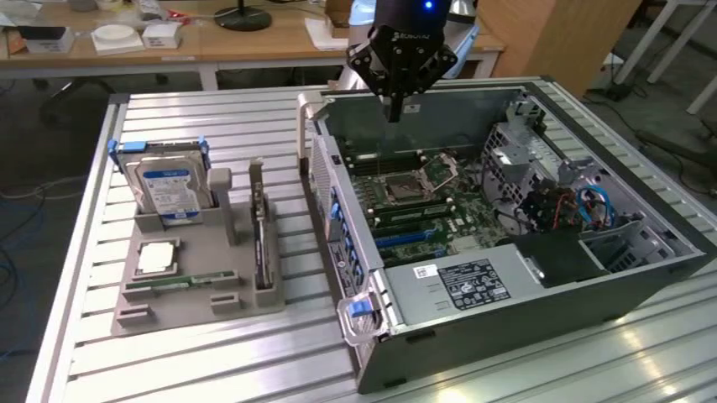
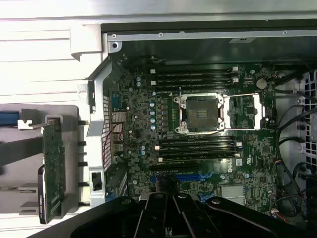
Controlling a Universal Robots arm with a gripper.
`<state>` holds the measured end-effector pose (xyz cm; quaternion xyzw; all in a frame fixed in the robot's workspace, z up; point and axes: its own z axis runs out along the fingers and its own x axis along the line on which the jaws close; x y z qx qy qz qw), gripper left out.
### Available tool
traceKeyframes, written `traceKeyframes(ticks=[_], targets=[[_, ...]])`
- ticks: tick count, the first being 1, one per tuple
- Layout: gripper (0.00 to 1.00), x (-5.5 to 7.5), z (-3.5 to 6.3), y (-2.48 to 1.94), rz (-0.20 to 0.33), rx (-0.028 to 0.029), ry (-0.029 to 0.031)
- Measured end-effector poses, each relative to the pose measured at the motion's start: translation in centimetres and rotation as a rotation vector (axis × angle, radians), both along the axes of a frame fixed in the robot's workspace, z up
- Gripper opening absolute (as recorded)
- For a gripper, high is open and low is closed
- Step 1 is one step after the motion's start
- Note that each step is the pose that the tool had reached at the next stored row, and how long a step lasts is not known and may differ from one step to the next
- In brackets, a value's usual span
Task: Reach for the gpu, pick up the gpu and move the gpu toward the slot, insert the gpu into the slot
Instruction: 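Reach for the gpu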
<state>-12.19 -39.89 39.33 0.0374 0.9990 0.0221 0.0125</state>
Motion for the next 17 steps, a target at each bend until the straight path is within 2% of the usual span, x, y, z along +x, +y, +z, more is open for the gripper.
traceKeyframes(ticks=[6,17], targets=[[0.1,-0.2,0.01,-0.01,0.0,-0.0001,0.0],[0.1,-2.7,0.0,-0.01,0.0,-0.0001,0.0]])
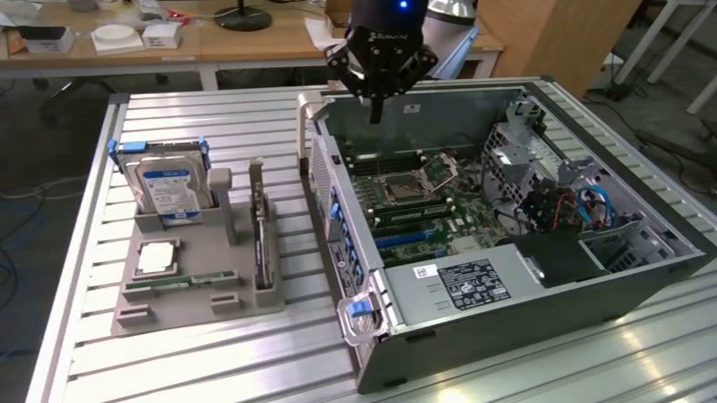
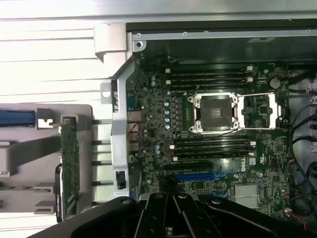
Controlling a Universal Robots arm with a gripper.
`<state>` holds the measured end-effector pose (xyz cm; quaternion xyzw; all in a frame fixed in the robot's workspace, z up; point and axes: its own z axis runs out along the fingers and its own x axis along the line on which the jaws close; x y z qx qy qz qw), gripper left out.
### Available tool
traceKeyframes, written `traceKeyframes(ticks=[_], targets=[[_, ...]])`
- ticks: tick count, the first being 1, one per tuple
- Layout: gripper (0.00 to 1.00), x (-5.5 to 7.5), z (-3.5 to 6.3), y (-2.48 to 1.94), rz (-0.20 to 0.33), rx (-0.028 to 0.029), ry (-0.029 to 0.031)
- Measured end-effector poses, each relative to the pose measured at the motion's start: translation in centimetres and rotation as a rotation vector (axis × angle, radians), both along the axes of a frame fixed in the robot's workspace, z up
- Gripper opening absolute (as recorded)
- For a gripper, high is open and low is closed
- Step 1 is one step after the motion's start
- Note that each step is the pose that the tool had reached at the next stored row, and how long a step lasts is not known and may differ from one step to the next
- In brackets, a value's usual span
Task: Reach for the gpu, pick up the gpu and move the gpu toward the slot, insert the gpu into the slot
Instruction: 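Reach for the gpu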
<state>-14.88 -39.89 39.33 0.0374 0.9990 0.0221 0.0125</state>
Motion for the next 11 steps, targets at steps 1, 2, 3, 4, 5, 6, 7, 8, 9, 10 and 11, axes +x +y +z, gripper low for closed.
traceKeyframes(ticks=[1,2,3,4,5,6,7,8,9,10,11], targets=[[0.1,-0.3,0.0,0.0,0.0,0.0001,0.0],[0.1,-0.6,0.0,0.0,0.0,0.0,0.0001],[0.1,-0.8,0.0,0.0,0.0,0.0,0.0001],[0.1,-1.1,0.0,0.0,0.0,0.0,0.0],[0.1,-1.3,0.0,0.0,0.0,0.0,0.0],[0.1,-1.6,-0.01,0.0,0.0,0.0001,0.0],[0.1,-1.8,0.0,0.0,0.0,0.0,0.0],[0.1,-2.1,0.0,0.0,0.0,0.0,0.0002],[0.1,-2.4,-0.01,-0.01,0.0,0.0,0.0001],[0.1,-2.7,-0.01,-0.01,0.0,0.0,0.0],[0.1,-3.0,-0.01,-0.01,0.0,0.0001,0.0]])
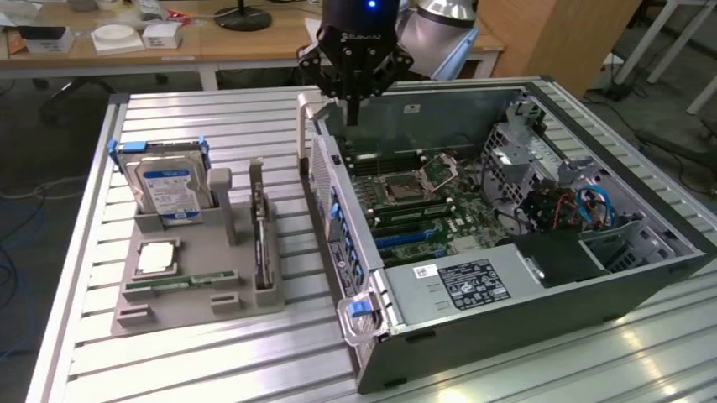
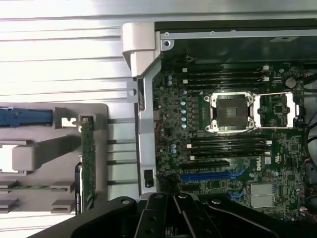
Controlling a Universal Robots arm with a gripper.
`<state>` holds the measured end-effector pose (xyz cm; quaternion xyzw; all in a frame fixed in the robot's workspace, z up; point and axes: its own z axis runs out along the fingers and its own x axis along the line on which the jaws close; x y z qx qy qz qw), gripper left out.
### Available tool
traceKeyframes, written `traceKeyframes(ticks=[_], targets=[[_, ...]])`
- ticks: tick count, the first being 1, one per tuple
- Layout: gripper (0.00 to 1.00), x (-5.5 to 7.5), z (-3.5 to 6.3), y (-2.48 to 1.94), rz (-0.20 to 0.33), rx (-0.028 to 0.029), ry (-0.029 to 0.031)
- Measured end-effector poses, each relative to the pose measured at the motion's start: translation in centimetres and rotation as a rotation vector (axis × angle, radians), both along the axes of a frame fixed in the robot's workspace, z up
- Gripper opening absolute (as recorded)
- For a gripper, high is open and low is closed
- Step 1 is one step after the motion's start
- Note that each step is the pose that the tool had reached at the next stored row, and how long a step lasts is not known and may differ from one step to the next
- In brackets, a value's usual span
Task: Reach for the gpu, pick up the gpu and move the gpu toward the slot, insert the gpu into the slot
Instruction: 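Reach for the gpu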
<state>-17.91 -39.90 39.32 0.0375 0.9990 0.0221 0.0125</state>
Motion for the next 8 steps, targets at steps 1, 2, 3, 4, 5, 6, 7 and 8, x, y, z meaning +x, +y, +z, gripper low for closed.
traceKeyframes(ticks=[1,2,3,4,5,6,7,8], targets=[[0.1,-0.3,0.0,0.0,0.0,0.0,0.0],[0.1,-0.6,0.0,0.0,0.0,0.0,-0.0001],[0.1,-0.8,0.0,0.0,0.0,0.0,0.0],[0.1,-1.1,0.0,0.0,0.0,-0.0001,0.0],[0.1,-1.4,0.0,0.0,0.0,0.0,0.0],[0.1,-1.7,0.0,0.0,0.0,-0.0001,0.0],[0.1,-1.9,-0.01,0.0,0.0,0.0,0.0],[0.1,-2.2,0.0,0.0,0.0,-0.0001,0.0]])
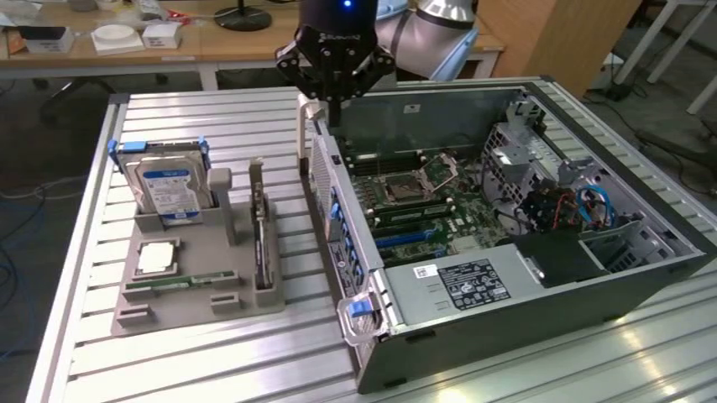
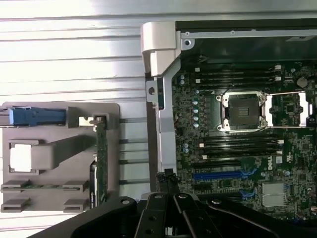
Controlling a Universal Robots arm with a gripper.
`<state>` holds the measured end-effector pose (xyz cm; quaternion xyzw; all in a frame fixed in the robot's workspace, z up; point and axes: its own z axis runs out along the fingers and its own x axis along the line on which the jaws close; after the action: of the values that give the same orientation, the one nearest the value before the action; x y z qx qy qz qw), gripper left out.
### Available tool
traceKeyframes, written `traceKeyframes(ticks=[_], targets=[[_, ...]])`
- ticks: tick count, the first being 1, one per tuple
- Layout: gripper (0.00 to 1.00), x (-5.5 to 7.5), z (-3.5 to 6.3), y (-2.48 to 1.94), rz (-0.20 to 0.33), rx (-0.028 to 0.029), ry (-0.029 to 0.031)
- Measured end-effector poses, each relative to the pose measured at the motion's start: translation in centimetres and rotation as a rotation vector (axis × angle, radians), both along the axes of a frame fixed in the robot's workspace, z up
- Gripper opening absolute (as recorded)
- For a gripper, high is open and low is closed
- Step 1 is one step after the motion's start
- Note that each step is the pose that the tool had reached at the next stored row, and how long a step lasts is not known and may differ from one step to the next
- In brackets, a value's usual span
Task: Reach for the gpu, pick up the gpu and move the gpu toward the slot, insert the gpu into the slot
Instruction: 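Reach for the gpu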
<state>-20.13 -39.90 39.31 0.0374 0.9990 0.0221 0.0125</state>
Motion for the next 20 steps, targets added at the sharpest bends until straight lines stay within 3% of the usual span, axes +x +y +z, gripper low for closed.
traceKeyframes(ticks=[20], targets=[[0.1,-5.6,-0.04,0.0,0.0,0.0,0.0]])
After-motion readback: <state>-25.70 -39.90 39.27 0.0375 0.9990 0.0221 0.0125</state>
